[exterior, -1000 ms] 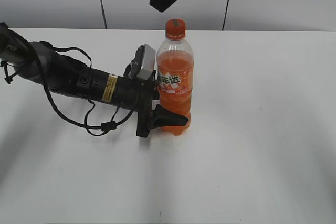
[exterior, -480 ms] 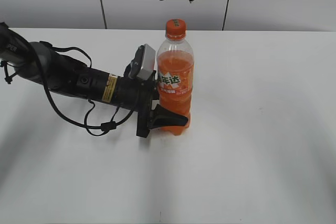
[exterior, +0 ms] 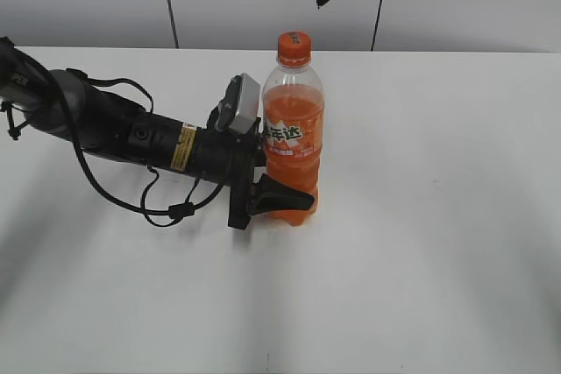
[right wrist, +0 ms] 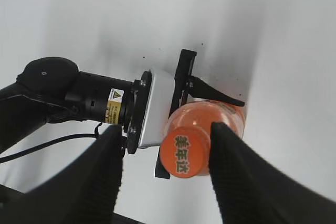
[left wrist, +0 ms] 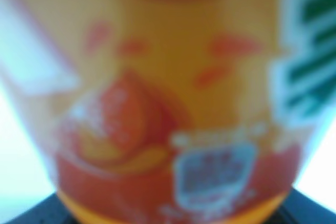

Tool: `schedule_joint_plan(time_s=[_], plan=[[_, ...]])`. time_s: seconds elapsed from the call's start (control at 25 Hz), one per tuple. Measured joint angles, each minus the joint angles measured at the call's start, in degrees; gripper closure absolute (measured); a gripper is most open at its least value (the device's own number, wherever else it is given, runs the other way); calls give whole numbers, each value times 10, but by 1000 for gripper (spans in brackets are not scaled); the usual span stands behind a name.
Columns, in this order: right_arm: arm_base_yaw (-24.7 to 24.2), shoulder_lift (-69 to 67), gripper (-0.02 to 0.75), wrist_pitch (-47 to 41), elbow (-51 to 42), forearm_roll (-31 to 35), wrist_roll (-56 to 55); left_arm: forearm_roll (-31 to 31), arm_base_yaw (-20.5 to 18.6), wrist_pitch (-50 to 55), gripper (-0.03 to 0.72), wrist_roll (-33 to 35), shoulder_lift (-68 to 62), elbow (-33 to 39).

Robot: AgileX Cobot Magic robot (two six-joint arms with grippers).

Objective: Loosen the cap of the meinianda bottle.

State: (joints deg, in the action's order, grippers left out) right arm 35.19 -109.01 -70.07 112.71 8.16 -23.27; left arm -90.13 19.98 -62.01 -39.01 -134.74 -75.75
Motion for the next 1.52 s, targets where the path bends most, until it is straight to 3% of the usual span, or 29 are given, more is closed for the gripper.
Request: schedule_joint_plan(time_s=[1.28,1.52], plan=[[1,-25,342,0,-48,18,-22,2,1,4,279,-2,1,0],[1,-25,426,-1,-48,15,-21,2,1,4,279,-2,1,0]])
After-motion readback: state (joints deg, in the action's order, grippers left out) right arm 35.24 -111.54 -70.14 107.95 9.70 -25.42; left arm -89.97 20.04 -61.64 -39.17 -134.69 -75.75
